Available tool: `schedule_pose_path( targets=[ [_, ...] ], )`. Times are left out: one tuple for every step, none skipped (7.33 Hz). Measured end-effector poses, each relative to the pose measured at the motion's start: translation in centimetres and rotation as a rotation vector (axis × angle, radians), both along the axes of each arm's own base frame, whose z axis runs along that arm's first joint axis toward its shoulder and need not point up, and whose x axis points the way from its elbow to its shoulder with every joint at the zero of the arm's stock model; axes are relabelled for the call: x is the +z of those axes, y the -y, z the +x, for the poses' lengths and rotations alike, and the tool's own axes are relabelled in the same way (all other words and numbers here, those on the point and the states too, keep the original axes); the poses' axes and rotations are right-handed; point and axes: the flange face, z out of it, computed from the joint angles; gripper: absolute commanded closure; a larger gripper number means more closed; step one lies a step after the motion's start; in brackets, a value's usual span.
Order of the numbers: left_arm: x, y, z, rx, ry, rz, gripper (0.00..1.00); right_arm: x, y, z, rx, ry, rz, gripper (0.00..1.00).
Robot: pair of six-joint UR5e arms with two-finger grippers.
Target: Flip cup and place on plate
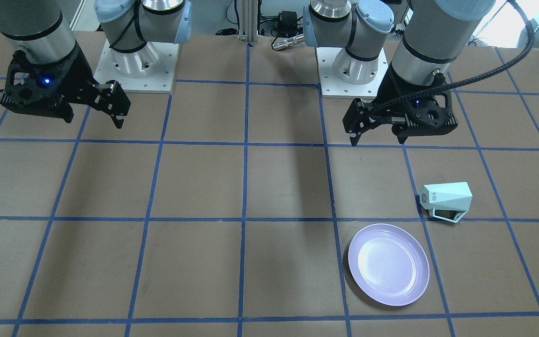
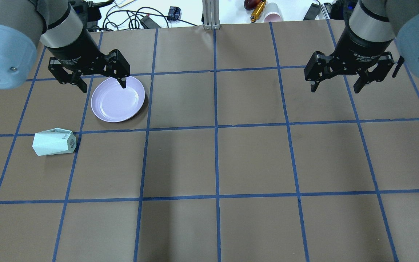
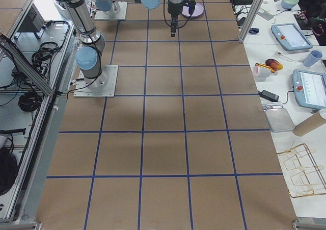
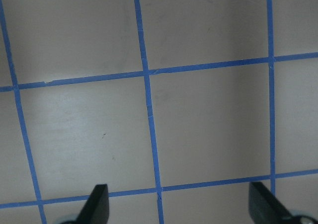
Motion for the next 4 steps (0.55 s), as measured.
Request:
schedule_pose_path(
  targets=[
    [-0.01,0.0,0.02,0.0,0.0,0.0,0.0,0.01,0.0,0.0,0.0,0.0,0.0,0.0],
    [-0.09,0.02,0.0,0.0,0.0,0.001,0.0,0.01,0.0,0.0,0.0,0.0,0.0,0.0],
    [-0.18,-0.12,-0.03,-0.001,0.0,0.003,0.0,0.01,0.01,0.0,0.0,0.0,0.0,0.0],
    [-0.41,-0.53,-0.07,-0.001,0.0,0.007,0.0,0.02,0.01,0.0,0.0,0.0,0.0,0.0]
  ],
)
